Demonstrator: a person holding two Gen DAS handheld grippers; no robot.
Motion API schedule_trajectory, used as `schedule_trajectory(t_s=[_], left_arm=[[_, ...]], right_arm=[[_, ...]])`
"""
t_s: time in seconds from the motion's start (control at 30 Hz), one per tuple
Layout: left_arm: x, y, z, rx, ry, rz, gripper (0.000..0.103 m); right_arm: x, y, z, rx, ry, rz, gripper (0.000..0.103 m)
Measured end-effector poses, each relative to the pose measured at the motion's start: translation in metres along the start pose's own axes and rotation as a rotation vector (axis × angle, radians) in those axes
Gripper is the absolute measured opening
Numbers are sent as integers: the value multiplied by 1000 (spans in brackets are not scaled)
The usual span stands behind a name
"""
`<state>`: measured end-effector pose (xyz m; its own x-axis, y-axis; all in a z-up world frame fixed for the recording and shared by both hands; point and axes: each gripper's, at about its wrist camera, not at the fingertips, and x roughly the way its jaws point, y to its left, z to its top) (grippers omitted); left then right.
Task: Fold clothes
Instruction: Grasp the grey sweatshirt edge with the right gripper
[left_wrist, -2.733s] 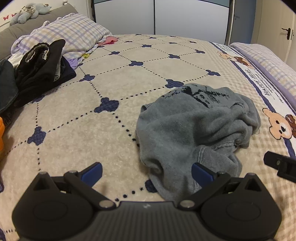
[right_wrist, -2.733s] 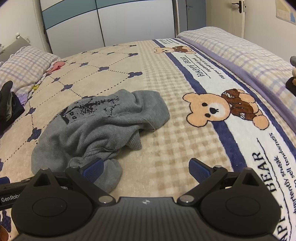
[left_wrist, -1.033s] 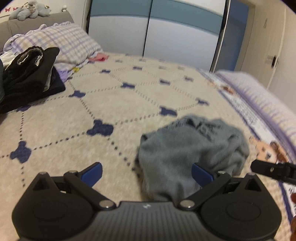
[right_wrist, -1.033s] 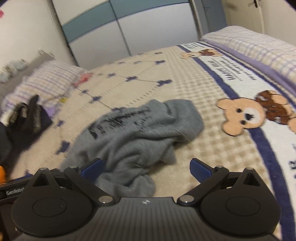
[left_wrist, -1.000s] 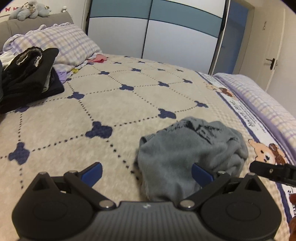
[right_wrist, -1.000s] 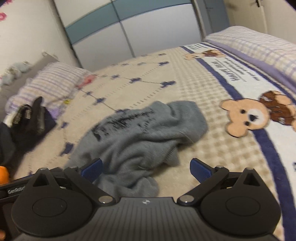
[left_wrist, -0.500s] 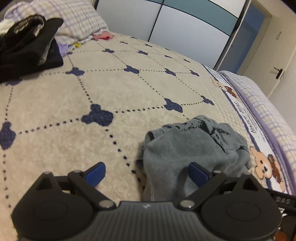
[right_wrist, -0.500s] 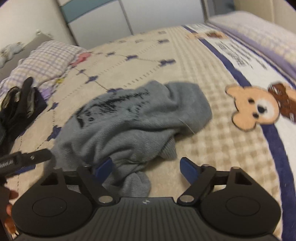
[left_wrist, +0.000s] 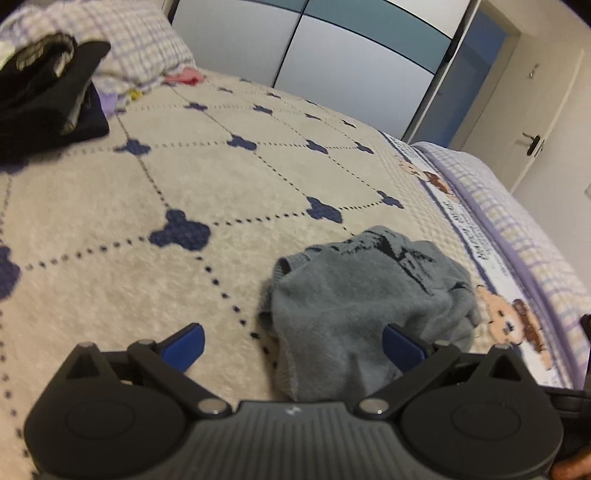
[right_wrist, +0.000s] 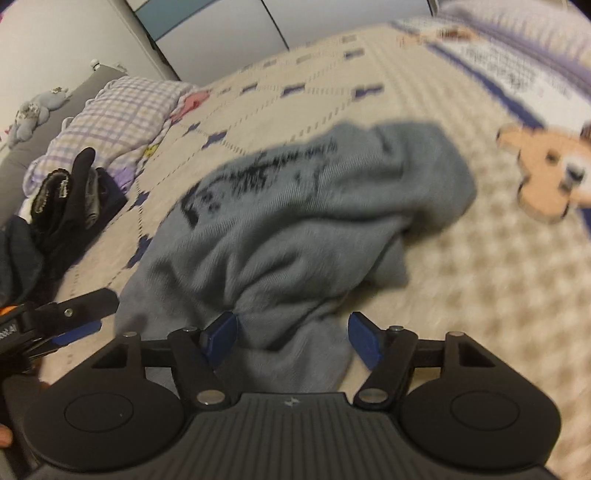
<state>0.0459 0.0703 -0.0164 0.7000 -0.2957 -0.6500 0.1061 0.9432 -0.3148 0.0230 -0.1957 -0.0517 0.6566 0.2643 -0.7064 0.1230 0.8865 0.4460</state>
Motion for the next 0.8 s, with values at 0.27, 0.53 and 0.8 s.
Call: schedule_trajectory(t_s=[0.27,0.53,0.8], left_arm=[[5,9,2,-65,31,-23,103],[8,15,5,-99,43,0,103],[2,19,6,-103,56,-20,103]], right_arm=[[-1,24,-19,-93,26,-91,33],[-26,8,-13,23,15,-42,16],[-59,-20,4,78,-99,-150,16]])
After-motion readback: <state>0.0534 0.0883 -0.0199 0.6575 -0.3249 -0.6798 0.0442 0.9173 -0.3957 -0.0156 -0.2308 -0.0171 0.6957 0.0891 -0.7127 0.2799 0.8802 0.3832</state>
